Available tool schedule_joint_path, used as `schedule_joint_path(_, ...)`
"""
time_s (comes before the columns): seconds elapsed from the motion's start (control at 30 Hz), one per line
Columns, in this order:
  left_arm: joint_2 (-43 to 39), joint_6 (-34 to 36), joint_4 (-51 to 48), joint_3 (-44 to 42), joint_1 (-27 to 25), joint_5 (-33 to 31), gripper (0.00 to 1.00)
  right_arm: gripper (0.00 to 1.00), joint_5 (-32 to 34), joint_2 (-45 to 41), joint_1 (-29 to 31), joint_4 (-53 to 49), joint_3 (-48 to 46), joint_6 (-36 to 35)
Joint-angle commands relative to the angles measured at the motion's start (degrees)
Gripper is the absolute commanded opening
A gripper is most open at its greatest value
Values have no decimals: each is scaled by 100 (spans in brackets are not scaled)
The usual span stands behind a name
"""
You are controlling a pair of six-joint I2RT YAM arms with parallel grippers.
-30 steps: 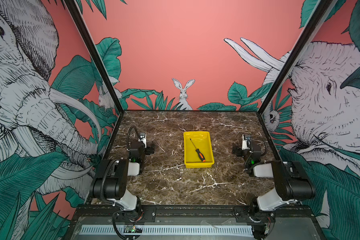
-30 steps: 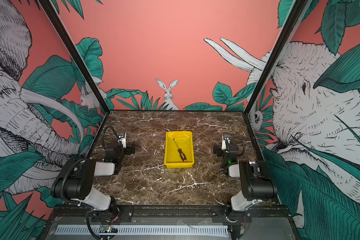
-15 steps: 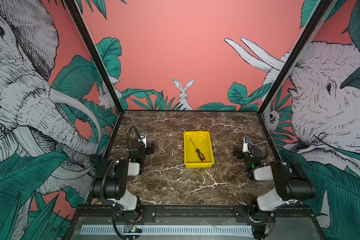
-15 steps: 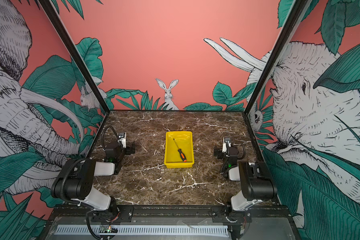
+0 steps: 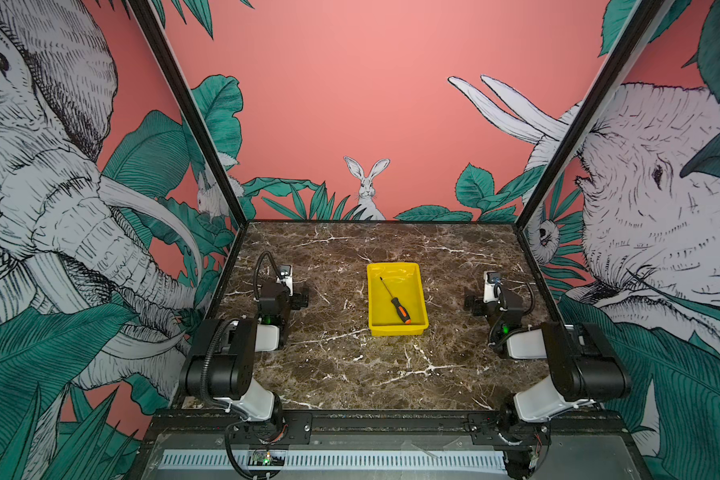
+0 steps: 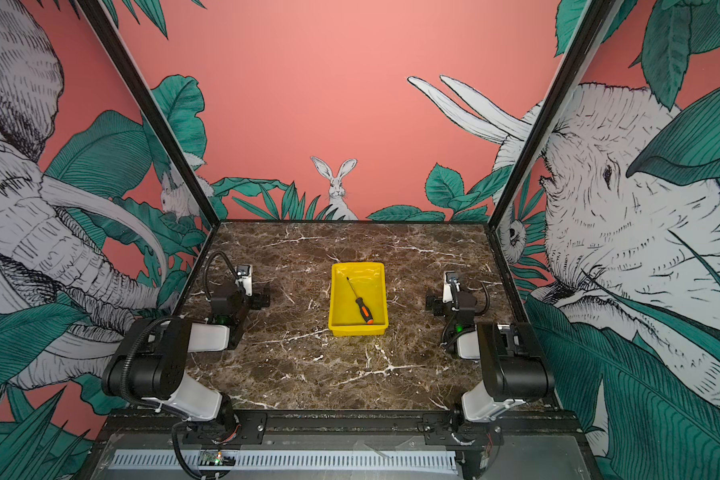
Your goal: Put the screwdriver in the bin
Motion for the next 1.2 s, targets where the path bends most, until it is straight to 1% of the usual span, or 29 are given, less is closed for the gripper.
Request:
schedule_joint_path(0.0, -48, 57, -6, 49, -11, 9, 100, 99, 872, -55, -3, 524, -165, 322)
schedule_joint_path(0.07, -48, 57, -14, 49, -16, 9, 100, 99, 764, -46, -3, 510, -151, 270)
schedule_joint_path(0.2, -48, 54, -14, 49, -19, 9, 100, 99, 303, -57, -3, 340, -52, 105)
schedule_joint_path(0.3, -40, 57, -14, 49, -10, 9, 100, 99, 150, -43, -3, 323, -24, 34)
schedule_joint_path(0.33, -42, 53, -14, 50, -25, 11, 100, 99, 58, -37, 6, -24, 149, -1)
schedule_joint_path(0.37, -45, 53, -14, 49, -12, 9, 100, 99, 9, -58, 33, -723, 492, -50)
schedule_joint_path(0.4, -42, 53, -14, 49, -19, 9, 100, 99, 16, -116, 27, -963, 563, -23)
schedule_joint_path(0.43, -51, 57, -23, 48, -12, 9, 100, 99, 224, -90, 45, -860, 547, -2)
schedule_joint_path(0.47, -48, 53, -9, 49, -12, 9, 100, 99, 291, -25, 73, -645, 501, -3)
schedule_joint_path(0.53, -48, 53, -15, 49, -13, 11, 100, 99, 353, -61, 85, -736, 505, -3)
schedule_joint_path(0.8, -41, 56, -6, 49, -9, 9, 100, 99, 265, -60, 85, -198, 229, -12)
schedule_joint_path(1.17, -31, 45, -7, 57, -21, 0, 100, 99, 269, -59, 85, -197, 229, -12)
